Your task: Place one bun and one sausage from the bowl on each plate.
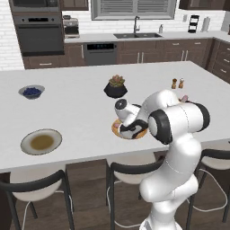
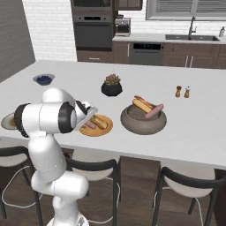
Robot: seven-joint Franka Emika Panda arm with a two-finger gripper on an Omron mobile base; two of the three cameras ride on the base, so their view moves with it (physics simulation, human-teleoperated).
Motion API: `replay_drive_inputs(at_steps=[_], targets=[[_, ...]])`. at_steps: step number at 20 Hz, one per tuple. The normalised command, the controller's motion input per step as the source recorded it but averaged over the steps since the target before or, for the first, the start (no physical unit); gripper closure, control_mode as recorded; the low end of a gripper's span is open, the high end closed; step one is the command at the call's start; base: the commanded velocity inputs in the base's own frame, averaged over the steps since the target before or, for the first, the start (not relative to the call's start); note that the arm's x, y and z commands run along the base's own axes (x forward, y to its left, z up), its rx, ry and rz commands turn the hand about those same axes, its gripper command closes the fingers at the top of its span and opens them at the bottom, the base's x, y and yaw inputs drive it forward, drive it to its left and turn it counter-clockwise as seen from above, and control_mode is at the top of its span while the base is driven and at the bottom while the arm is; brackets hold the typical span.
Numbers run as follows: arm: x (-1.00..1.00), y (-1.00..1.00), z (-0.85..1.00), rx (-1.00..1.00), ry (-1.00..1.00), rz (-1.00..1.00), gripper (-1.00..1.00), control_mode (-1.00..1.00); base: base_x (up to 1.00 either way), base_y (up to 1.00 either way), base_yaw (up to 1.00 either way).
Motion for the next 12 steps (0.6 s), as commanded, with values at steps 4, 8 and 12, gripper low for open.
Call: replay_drive_inputs(at_steps=[4, 8, 12], targets=[[-0.43, -0.03, 0.96, 0.04, -0.05, 0.0, -1.0, -1.0, 0.0, 0.0, 0.0], [-0.03, -0.4, 1.0, 0.29, 0.16, -0.17, -1.0, -1.0, 0.0, 0.0, 0.0], [0.0, -0.33, 1.0, 0.29, 0.22, -0.29, -1.0, -1.0, 0.0, 0.0, 0.0]])
